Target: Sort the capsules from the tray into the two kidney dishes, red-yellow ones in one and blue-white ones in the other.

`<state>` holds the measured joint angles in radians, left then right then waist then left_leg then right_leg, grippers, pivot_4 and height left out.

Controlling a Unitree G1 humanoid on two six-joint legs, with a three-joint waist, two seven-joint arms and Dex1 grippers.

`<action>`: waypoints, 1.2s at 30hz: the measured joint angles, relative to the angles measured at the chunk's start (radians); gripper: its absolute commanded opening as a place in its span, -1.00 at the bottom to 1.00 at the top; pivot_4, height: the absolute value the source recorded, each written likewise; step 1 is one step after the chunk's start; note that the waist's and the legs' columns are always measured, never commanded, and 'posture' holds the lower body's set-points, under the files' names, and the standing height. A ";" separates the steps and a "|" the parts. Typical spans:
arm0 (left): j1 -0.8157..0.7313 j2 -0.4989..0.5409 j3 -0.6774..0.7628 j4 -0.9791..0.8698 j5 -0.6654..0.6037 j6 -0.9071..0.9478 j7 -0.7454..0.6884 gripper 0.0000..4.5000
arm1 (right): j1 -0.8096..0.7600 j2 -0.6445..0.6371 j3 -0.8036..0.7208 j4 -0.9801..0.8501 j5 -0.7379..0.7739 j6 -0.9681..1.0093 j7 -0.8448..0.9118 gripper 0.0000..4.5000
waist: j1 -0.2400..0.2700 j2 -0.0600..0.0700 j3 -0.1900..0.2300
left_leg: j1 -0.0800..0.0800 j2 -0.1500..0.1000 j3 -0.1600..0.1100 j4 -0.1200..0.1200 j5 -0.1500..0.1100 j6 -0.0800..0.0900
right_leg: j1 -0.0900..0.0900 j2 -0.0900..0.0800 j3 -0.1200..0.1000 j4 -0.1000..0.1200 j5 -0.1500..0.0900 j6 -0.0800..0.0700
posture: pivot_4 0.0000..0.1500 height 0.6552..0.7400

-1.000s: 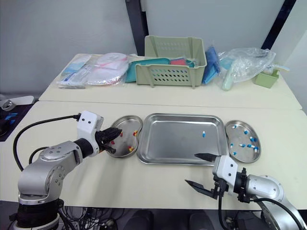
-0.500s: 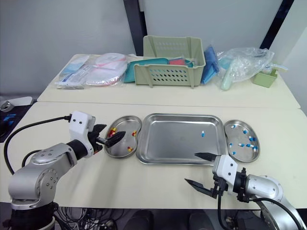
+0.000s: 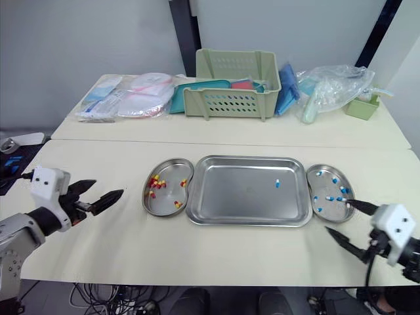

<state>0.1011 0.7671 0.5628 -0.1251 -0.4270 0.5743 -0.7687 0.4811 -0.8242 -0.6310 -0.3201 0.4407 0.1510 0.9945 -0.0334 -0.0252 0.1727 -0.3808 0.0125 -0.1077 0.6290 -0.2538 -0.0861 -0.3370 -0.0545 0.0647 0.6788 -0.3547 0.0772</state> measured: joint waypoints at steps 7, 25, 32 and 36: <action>0.161 0.006 0.073 0.134 0.015 -0.141 -0.073 0.98 | -0.033 -0.019 -0.055 0.183 -0.035 -0.017 0.023 1.00 | 0.001 -0.001 0.001 | 0.000 0.001 0.000 0.000 0.000 0.000 | 0.000 0.000 0.000 0.000 0.000 0.000 | 1.00 1.00; 0.441 -0.023 0.032 -0.225 -0.092 -0.184 -0.273 0.98 | -0.053 -0.040 -0.052 0.308 -0.086 -0.057 0.077 1.00 | 0.002 0.000 0.000 | 0.000 0.000 0.001 0.000 0.000 0.000 | 0.001 0.000 0.001 0.000 0.000 0.000 | 1.00 1.00; 0.379 -0.121 -0.177 -0.406 -0.130 -0.281 -0.316 0.98 | -0.004 -0.044 -0.070 0.316 -0.088 -0.057 0.083 1.00 | 0.003 0.001 0.000 | 0.000 0.000 0.002 0.000 0.000 0.000 | 0.001 0.000 0.001 -0.001 0.000 0.000 | 1.00 1.00; 0.318 -0.180 -0.256 -0.394 -0.133 -0.364 -0.323 0.98 | 0.046 -0.035 -0.091 0.275 -0.087 -0.054 0.083 1.00 | 0.003 0.003 -0.001 | 0.000 0.000 0.002 0.000 0.000 0.000 | 0.001 0.000 0.001 -0.001 0.000 0.000 | 1.00 1.00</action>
<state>0.4192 0.5871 0.3067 -0.5187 -0.5603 0.2099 -1.0915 0.5273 -0.8592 -0.7217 -0.0450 0.3538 0.0970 1.0773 -0.0301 -0.0223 0.1715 -0.3806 0.0127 -0.1061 0.6290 -0.2539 -0.0863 -0.3356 -0.0546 0.0657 0.6778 -0.3547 0.0771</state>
